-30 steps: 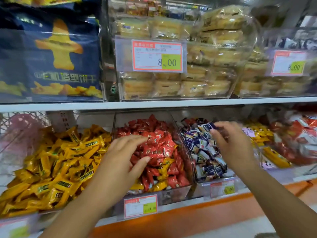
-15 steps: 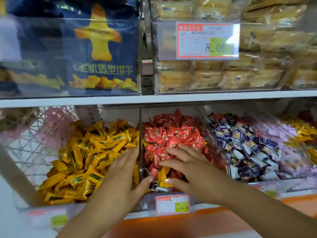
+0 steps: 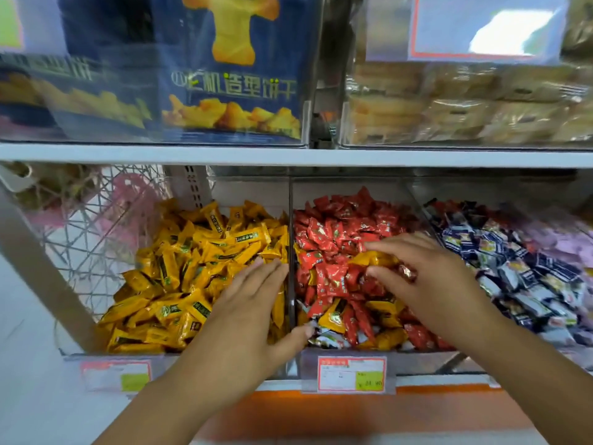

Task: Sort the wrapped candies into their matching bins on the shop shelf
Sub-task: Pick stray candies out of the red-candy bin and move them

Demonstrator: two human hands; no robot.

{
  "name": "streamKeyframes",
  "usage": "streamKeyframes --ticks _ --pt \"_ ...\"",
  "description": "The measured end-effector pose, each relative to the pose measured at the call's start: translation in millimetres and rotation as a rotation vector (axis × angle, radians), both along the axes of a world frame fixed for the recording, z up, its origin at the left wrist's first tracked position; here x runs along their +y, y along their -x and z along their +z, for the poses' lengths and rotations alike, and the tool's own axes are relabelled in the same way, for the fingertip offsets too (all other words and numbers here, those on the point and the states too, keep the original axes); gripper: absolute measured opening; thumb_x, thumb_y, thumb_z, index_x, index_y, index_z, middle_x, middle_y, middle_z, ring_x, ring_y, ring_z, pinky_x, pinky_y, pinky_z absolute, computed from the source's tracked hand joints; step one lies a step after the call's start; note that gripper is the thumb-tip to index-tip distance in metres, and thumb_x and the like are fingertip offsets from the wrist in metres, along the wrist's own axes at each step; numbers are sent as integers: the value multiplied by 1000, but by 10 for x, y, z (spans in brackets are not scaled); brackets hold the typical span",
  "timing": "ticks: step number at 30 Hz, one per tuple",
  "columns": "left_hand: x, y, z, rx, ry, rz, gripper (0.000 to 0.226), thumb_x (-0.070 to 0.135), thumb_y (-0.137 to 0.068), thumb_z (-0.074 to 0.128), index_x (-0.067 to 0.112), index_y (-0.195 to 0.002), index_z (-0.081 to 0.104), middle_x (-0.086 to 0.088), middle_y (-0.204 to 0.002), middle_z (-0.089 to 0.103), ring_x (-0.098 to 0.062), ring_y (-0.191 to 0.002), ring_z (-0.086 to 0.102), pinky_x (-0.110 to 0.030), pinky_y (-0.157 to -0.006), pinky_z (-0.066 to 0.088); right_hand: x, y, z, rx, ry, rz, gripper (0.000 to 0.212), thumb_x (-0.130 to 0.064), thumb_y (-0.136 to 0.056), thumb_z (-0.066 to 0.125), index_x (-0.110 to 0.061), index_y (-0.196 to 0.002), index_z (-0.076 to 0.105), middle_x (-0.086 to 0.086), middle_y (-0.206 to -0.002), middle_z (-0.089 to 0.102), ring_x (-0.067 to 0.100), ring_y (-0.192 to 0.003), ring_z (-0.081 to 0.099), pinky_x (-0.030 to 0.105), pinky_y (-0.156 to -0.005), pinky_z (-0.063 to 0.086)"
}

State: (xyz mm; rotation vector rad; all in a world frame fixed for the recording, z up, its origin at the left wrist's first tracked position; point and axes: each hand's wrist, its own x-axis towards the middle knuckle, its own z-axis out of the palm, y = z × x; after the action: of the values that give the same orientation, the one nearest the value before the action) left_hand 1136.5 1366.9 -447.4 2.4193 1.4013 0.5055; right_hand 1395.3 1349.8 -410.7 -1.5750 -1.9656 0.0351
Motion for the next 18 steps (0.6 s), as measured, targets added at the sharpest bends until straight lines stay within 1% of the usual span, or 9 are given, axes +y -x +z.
streamKeyframes --ticks 1,3,5,7,10,12,14,16,18 --pt "8 -4 11 8 -12 -6 110 95 -60 17 38 -151 -5 34 -149 -10 14 -134 -26 -13 -110 -8 -22 45 15 11 35 54 30 -33 -85 68 -36 -115 65 -31 -102 55 -7 -99 50 -3 -87 28" --pt "14 -30 24 9 -5 -10 102 85 -69 27 37 -152 -6 34 -149 -12 13 -135 -26 -14 -113 -6 -56 156 -27 -39 217 182 25 -38 -86 66 -46 -109 58 -25 -98 50 -7 -93 49 6 -79 36" --pt "2 -61 28 4 25 -3 97 73 -81 45 34 -152 -8 32 -150 -12 10 -137 -24 -18 -117 -4 -71 238 -106 -152 347 245 24 -41 -89 60 -44 -111 51 -16 -101 44 -2 -90 47 13 -75 37" --pt "0 -79 5 -1 25 6 93 62 -87 51 33 -152 -7 31 -150 -12 10 -137 -23 -18 -116 -4 -49 276 -144 -236 401 226 31 -42 -91 56 -44 -120 45 -15 -100 38 2 -87 44 20 -75 34" --pt "-14 -94 -37 -26 6 19 92 68 -80 42 34 -154 -1 29 -155 -7 11 -138 -21 -16 -115 -2 24 311 -177 -335 421 245 44 -35 -93 53 -42 -134 40 -26 -104 39 5 -96 32 22 -82 28" --pt "-47 -92 -45 -11 -18 32 92 73 -76 33 35 -154 3 29 -156 -4 12 -138 -21 -16 -114 -1 70 322 -201 -388 390 287 47 -30 -91 54 -38 -135 43 -24 -120 41 5 -105 28 25 -92 30" --pt "-84 -80 -31 5 -36 45 92 77 -74 25 36 -154 6 30 -156 -6 10 -138 -21 -18 -115 0 94 321 -210 -389 396 280 44 -29 -88 57 -37 -130 48 -19 -118 38 6 -109 29 27 -96 31" --pt "-119 -52 -21 24 -34 63 93 82 -71 20 38 -153 12 29 -156 -9 8 -139 -22 -22 -118 1 109 310 -185 -274 426 271 32 -30 -86 62 -37 -117 55 -16 -109 38 5 -108 33 22 -92 32" --pt "-163 -32 -9 31 -24 77 93 84 -70 15 40 -151 16 31 -154 -14 8 -138 -23 -22 -117 0 99 294 -115 -71 487 272 23 -35 -88 65 -40 -106 52 -17 -106 40 -1 -102 37 8 -83 31"
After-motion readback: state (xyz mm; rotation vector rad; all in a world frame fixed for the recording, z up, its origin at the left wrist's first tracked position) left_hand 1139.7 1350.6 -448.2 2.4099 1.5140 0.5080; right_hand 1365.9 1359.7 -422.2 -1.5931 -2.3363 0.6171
